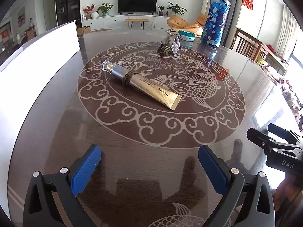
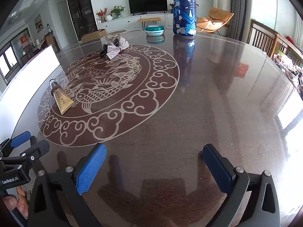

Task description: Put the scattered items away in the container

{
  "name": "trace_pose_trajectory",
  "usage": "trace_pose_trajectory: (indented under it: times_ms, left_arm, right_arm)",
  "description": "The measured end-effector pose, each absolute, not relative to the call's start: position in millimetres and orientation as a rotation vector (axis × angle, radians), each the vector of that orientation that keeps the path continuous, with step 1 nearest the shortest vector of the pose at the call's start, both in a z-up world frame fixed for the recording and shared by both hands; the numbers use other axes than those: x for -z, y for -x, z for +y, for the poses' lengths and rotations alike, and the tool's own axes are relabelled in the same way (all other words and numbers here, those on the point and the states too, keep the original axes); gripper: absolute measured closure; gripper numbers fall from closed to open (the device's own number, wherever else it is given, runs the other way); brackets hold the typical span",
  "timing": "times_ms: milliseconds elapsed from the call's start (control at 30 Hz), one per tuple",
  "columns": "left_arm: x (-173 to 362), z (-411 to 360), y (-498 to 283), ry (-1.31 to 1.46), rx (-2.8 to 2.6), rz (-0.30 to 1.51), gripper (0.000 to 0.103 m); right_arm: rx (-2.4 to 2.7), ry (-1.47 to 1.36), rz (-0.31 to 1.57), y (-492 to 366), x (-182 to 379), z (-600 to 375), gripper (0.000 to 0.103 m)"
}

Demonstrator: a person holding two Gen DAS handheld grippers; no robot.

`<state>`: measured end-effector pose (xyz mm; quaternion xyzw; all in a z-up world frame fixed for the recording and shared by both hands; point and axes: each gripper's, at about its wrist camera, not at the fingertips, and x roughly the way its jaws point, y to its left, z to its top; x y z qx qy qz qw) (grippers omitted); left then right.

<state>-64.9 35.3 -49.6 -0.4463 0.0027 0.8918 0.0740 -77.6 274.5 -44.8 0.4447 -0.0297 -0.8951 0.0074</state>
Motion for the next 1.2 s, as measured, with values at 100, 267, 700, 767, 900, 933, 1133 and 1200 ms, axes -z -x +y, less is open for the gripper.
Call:
trace_pose_trajectory:
  times_ms: [100, 267, 700, 767, 900, 933, 1133, 1200]
  left_arm:
    - [50.6, 39.3, 65.8, 1.352, -2.680, 0.048, 0.000]
    - [50.6, 39.8, 65.4, 1.354, -2.680, 0.054, 0.000]
    - [52.0, 43.2, 64.7, 1.371, -2.680, 0.104, 0.000]
    - [52.0, 43.1, 64.5, 1.371, -2.680, 0.104, 0.000]
    - [52.1, 43.0, 64.5, 1.370, -2.680, 0.104, 0.000]
    - [52.1, 43.0, 64.4, 1.370, -2.680, 0.103, 0.000]
    - [52.2, 43.0, 64.3, 1.370, -2.680, 0.104, 0.000]
    - [52.2, 43.0, 64.3, 1.370, -2.680, 0.103, 0.000]
  right_arm:
    - [2.798, -1.402, -0.075, 78.5, 46.1, 272.5, 0.001]
    - [2.800, -1.414, -0.053, 78.6, 46.9, 271.6, 0.000]
    - [2.811, -1.443, -0.001, 80.5, 48.0, 267.1, 0.000]
    - [2.812, -1.444, -0.002, 80.2, 47.8, 267.4, 0.000]
    - [2.812, -1.444, -0.002, 80.1, 47.8, 267.3, 0.000]
    - [2.812, -1.444, -0.002, 80.1, 47.8, 267.3, 0.000]
    - [2.812, -1.444, -0.002, 80.3, 47.9, 267.3, 0.000]
    - [2.812, -1.443, -0.002, 80.4, 48.0, 267.3, 0.000]
